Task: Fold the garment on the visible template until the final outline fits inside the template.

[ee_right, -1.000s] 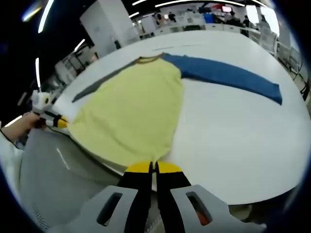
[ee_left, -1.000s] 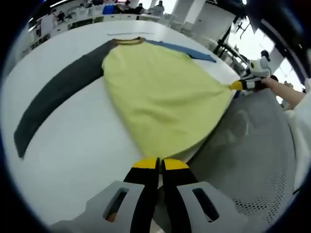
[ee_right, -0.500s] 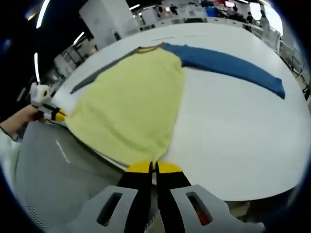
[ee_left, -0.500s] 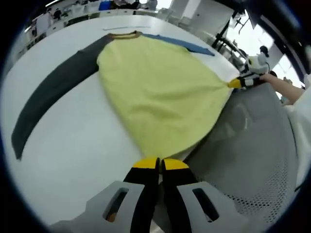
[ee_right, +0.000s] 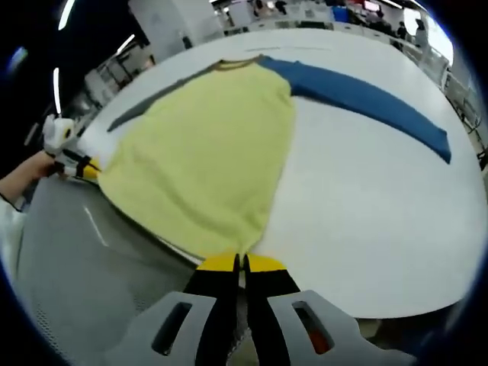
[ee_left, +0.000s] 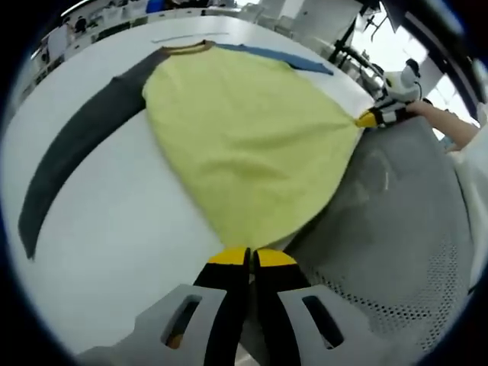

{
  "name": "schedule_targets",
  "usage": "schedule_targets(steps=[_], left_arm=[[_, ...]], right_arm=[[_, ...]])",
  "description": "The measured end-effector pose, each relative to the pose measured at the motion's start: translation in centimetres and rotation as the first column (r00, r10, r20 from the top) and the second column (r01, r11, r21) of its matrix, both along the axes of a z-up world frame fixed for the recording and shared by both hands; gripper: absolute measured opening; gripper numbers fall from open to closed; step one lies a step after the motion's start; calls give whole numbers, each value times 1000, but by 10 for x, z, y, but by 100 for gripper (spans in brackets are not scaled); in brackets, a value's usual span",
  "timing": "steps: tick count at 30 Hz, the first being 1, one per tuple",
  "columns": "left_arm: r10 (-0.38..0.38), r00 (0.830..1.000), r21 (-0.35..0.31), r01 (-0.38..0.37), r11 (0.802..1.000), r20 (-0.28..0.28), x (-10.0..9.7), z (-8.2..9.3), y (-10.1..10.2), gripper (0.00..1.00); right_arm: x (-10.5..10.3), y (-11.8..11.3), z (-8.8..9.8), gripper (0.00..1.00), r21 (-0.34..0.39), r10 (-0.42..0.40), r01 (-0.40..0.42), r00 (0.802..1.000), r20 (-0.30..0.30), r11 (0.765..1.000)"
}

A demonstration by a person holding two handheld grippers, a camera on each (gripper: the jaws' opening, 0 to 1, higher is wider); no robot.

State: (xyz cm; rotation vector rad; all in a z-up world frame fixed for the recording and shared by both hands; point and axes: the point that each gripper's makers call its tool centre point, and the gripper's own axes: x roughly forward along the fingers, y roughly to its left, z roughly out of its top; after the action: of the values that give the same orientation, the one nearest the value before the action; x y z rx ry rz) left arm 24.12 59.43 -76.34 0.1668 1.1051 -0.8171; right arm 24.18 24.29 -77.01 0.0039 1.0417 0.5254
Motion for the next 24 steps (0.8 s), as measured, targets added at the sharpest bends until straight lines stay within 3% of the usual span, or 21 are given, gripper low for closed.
schedule_targets(steps=[14, 24], left_arm=[[-8, 1000, 12, 8, 1000, -19, -5, -4, 0, 0], [-70, 997, 49, 71, 996, -25, -10, -3, -2, 1]], right_arm=[[-1, 2, -1, 4, -46, 65, -65, 998, 4, 997], [-4, 2, -1, 5, -93, 126, -126, 992, -1, 988]])
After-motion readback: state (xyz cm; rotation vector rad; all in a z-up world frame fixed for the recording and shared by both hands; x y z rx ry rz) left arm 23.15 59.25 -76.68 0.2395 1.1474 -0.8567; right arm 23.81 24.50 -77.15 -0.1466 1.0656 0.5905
